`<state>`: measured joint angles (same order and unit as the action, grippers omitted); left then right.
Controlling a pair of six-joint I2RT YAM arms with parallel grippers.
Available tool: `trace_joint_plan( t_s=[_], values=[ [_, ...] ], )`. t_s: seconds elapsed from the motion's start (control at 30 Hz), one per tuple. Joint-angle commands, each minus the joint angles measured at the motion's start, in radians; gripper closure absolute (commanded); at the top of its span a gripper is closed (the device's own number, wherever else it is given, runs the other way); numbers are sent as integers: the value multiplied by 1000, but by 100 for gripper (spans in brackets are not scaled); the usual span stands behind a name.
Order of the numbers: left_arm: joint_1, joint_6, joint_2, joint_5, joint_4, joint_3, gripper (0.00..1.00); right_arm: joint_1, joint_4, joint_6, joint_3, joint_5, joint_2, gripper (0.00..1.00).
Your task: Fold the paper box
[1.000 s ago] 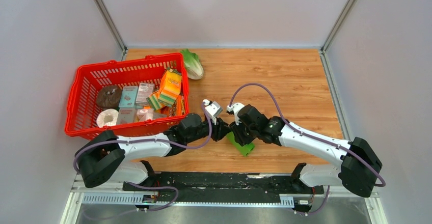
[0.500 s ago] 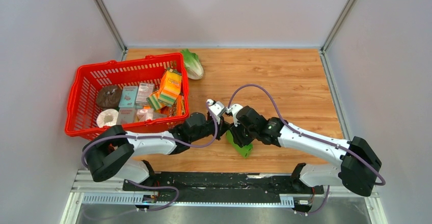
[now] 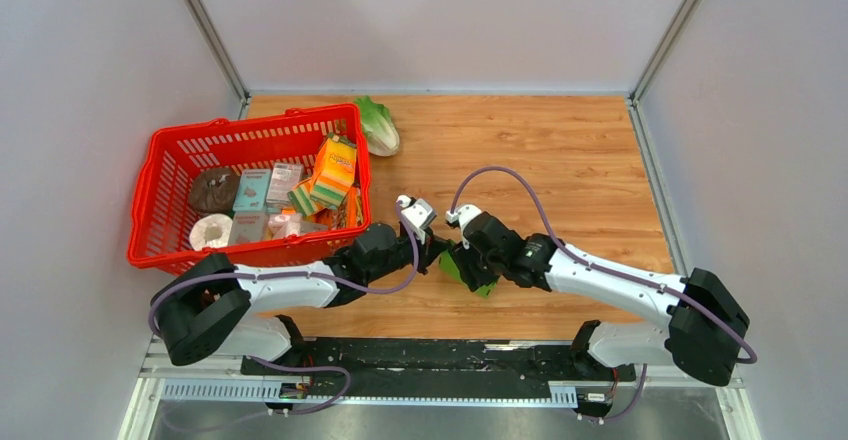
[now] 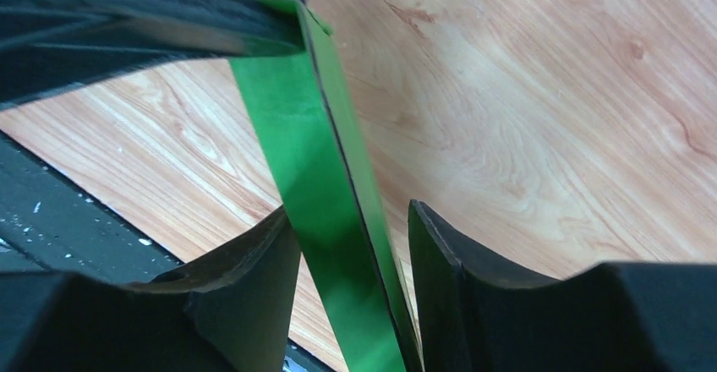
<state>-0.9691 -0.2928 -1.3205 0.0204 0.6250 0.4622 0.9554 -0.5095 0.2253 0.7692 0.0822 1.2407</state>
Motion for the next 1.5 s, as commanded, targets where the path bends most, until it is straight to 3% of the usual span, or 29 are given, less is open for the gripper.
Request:
trace_joint_plan(
  t_s=[0.0,0.2,0.27,0.43,0.57,0.63,0.8,0.87,0.97,1.07,1.3,1.47],
  values=[
    [-2,21,-9,4,47,0,100,5,20,37,-25,56,-43,48],
    [-3,-46,-57,39,65,15,100,6,35,51,-51,109,-70,60],
    [-3,-109,-66,29,56,19,100,6,57,63,-47,120,-60,71],
    [-16,-204,-97,-17,24,38,100,13,85,83,-28,166,-20,75],
    [-26,-210,-112,-48,2,35,99,13,97,75,-36,205,-26,75],
    [-26,-221,-109,-36,-14,27,94,13,115,40,-48,163,-26,75],
    [-20,-174,68,64,-295,76,66,13,115,-9,-56,67,-11,74],
    [6,-155,133,87,-370,90,62,13,126,-21,-68,39,-18,73],
    [70,-122,208,143,-542,151,62,13,143,-32,-79,16,-35,71],
    [128,-82,210,211,-651,222,70,14,147,-47,-76,-5,-41,67],
    [155,-39,80,308,-716,348,76,11,161,-63,-70,-36,-56,64],
    [155,-32,18,374,-687,366,73,13,163,-64,-65,-36,-58,64]
  ],
)
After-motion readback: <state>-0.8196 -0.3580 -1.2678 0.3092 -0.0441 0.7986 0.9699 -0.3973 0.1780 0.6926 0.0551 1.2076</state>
